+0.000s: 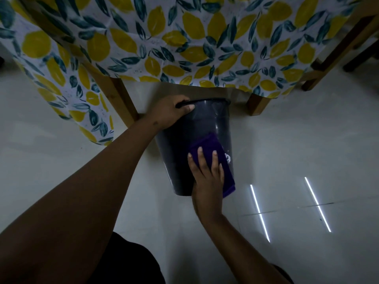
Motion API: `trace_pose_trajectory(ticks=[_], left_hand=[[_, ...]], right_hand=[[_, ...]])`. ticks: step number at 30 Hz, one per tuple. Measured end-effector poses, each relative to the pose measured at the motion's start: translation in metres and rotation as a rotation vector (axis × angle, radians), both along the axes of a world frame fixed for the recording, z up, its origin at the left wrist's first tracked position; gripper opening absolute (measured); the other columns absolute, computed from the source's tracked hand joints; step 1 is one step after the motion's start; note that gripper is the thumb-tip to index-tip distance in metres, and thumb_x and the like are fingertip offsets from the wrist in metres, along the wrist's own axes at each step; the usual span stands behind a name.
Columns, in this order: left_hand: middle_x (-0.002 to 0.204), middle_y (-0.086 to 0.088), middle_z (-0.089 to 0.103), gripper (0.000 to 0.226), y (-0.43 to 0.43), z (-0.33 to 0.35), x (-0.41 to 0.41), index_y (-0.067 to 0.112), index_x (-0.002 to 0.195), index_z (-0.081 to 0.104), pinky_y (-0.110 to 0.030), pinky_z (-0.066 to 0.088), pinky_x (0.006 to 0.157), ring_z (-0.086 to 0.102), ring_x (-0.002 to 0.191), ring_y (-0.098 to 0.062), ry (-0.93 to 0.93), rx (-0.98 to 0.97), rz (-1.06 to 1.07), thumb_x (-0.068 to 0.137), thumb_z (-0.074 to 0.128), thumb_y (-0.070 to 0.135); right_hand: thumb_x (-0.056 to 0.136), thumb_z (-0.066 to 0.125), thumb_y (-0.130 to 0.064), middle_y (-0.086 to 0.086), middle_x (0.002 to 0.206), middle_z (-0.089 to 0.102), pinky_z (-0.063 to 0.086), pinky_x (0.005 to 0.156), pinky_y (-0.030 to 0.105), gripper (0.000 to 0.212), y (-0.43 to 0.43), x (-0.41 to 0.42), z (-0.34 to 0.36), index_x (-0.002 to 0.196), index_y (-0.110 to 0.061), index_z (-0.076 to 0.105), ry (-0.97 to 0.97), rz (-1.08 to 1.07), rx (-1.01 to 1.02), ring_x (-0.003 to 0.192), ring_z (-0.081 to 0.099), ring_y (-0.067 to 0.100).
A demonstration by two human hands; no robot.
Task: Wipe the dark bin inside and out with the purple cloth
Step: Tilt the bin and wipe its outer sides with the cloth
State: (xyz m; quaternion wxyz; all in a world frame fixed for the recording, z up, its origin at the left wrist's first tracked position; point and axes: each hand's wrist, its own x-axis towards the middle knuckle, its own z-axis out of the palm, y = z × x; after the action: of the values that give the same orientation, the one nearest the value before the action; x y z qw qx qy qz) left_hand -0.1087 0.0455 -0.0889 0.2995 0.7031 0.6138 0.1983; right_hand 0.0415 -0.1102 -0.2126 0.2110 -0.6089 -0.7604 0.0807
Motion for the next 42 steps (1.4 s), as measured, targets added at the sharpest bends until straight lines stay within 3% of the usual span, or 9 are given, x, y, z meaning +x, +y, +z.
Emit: trace_pose_trajectory(ticks=[7, 10, 13, 16, 21, 24, 30, 37, 42], left_hand=[[0.095, -0.006, 0.065, 0.024, -0.002, -0.002, -0.005, 0.01, 0.102, 0.065, -0.01, 0.038, 0.063, 0.059, 0.087, -0.015, -0.063, 0.015, 0.025, 0.093, 0.056, 0.031], [0.099, -0.01, 0.064, 0.026, 0.0, -0.005, -0.011, 0.007, 0.106, 0.062, -0.022, 0.032, 0.061, 0.056, 0.09, -0.018, 0.009, 0.031, 0.081, 0.094, 0.054, 0.028], [0.123, -0.006, 0.061, 0.03, 0.003, -0.004, -0.009, 0.014, 0.122, 0.058, -0.018, 0.033, 0.077, 0.054, 0.108, -0.017, 0.049, 0.029, 0.051, 0.095, 0.053, 0.026], [0.127, 0.0, 0.061, 0.035, 0.002, -0.002, -0.002, 0.024, 0.123, 0.058, -0.03, 0.042, 0.095, 0.055, 0.115, -0.018, 0.05, -0.001, -0.008, 0.092, 0.055, 0.039], [0.113, -0.002, 0.065, 0.031, 0.002, 0.004, 0.005, 0.015, 0.114, 0.062, -0.023, 0.037, 0.078, 0.058, 0.099, -0.014, -0.008, -0.005, -0.019, 0.09, 0.06, 0.034], [0.11, -0.002, 0.065, 0.029, 0.001, 0.003, 0.005, 0.017, 0.112, 0.063, -0.024, 0.036, 0.076, 0.057, 0.095, -0.013, 0.02, 0.006, -0.029, 0.09, 0.059, 0.035], [0.096, 0.0, 0.058, 0.028, -0.001, 0.0, 0.0, 0.013, 0.11, 0.062, -0.024, 0.034, 0.068, 0.052, 0.088, -0.014, 0.022, 0.032, 0.053, 0.091, 0.058, 0.033], [0.095, -0.003, 0.062, 0.023, -0.004, 0.004, -0.008, 0.01, 0.105, 0.063, -0.012, 0.041, 0.063, 0.057, 0.085, -0.014, -0.098, -0.067, 0.019, 0.091, 0.06, 0.028], [0.104, -0.008, 0.064, 0.027, -0.003, 0.001, -0.017, 0.01, 0.11, 0.061, -0.025, 0.039, 0.069, 0.057, 0.091, -0.017, -0.044, -0.07, 0.053, 0.091, 0.06, 0.029]], right_hand=[[0.094, 0.022, -0.023, -0.007, 0.161, 0.013, 0.035, 0.108, 0.056, 0.058, 0.065, 0.011, 0.031, 0.151, -0.033, 0.022, 0.258, -0.051, -0.056, 0.149, 0.005, 0.024], [0.093, 0.032, -0.019, -0.006, 0.161, 0.012, 0.035, 0.107, 0.058, 0.061, 0.032, 0.013, 0.012, 0.151, -0.033, 0.021, 0.254, -0.1, -0.09, 0.149, 0.006, 0.025], [0.082, 0.056, -0.005, -0.002, 0.161, 0.012, 0.03, 0.108, 0.062, 0.079, -0.014, 0.005, -0.011, 0.15, -0.031, 0.028, 0.091, -0.056, -0.05, 0.147, 0.006, 0.032], [0.073, 0.069, -0.002, -0.001, 0.16, 0.013, 0.022, 0.109, 0.058, 0.089, -0.019, -0.001, -0.015, 0.149, -0.031, 0.03, 0.009, -0.04, -0.019, 0.145, 0.008, 0.036], [0.085, 0.046, -0.008, -0.003, 0.161, 0.013, 0.024, 0.112, 0.056, 0.074, 0.032, 0.002, 0.023, 0.15, -0.034, 0.02, 0.114, -0.026, -0.01, 0.148, 0.005, 0.033], [0.086, 0.054, -0.002, -0.003, 0.161, 0.014, 0.028, 0.111, 0.058, 0.08, 0.043, 0.001, 0.031, 0.15, -0.035, 0.019, 0.16, -0.063, 0.008, 0.148, 0.006, 0.033], [0.07, 0.076, -0.002, -0.008, 0.159, 0.018, 0.014, 0.11, 0.054, 0.098, -0.026, 0.004, -0.015, 0.148, -0.035, 0.028, -0.084, 0.163, 0.031, 0.148, 0.002, 0.029], [0.084, 0.051, 0.001, -0.005, 0.16, 0.018, 0.022, 0.114, 0.055, 0.077, 0.042, -0.004, 0.028, 0.149, -0.035, 0.027, 0.125, 0.04, 0.008, 0.147, 0.009, 0.034], [0.088, 0.035, -0.006, -0.006, 0.161, 0.012, 0.025, 0.113, 0.056, 0.07, 0.056, 0.001, 0.03, 0.15, -0.035, 0.022, 0.235, 0.039, -0.04, 0.149, 0.002, 0.028]])
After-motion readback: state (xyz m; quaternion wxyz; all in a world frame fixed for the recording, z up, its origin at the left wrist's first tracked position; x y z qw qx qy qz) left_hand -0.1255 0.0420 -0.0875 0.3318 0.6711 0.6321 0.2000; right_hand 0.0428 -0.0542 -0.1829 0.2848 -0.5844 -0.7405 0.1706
